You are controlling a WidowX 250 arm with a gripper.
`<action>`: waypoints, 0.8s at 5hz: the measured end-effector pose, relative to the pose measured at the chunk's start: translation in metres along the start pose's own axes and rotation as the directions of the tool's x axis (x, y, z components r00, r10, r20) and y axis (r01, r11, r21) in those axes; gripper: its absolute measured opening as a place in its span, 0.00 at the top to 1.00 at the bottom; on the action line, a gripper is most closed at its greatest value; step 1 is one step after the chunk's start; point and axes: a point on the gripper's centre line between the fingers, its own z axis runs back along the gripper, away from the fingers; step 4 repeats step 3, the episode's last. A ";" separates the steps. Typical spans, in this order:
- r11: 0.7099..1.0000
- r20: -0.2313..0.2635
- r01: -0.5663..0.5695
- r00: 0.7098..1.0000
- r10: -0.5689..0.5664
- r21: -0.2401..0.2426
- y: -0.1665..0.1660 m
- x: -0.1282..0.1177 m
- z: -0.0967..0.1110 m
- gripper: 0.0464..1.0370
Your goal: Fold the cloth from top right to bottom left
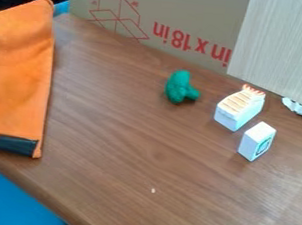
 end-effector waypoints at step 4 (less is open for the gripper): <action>0.994 -0.037 0.054 0.998 -0.051 0.095 0.027 -0.013 -0.021 0.79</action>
